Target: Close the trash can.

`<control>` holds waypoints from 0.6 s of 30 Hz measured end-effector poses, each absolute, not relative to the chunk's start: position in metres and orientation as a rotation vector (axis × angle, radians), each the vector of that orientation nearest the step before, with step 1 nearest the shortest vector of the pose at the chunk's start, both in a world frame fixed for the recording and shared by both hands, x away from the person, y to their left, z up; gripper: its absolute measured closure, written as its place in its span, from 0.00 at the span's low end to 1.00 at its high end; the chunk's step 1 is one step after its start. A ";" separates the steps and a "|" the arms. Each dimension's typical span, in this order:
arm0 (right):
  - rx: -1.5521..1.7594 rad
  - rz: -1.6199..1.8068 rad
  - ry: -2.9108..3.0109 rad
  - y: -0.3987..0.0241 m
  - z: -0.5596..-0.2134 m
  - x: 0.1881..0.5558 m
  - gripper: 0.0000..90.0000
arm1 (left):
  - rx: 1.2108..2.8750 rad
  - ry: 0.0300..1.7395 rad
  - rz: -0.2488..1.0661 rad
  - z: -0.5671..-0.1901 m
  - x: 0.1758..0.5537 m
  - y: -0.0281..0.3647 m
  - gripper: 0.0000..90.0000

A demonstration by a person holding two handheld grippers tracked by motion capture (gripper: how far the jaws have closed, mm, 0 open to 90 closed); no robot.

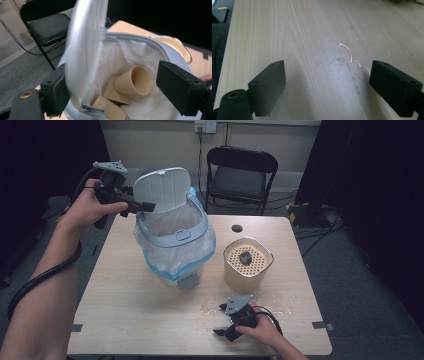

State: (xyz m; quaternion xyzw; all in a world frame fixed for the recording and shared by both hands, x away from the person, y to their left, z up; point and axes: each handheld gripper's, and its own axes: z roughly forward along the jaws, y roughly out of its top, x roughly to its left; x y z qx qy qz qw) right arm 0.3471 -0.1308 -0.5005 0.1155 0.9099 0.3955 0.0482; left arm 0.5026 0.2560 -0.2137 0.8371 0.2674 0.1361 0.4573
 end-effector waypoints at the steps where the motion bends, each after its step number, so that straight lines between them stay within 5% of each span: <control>1: 0.353 1.205 2.774 -0.131 -0.501 0.347 0.14 | 2.071 0.638 0.327 -0.212 0.500 0.254 0.18; 12: 0.352 1.204 2.774 -0.131 -0.501 0.347 0.14 | 2.125 0.529 0.220 -0.201 0.467 0.235 0.25; 18: 0.353 1.206 2.772 -0.131 -0.501 0.347 0.14 | 2.156 0.545 0.155 -0.205 0.458 0.227 0.46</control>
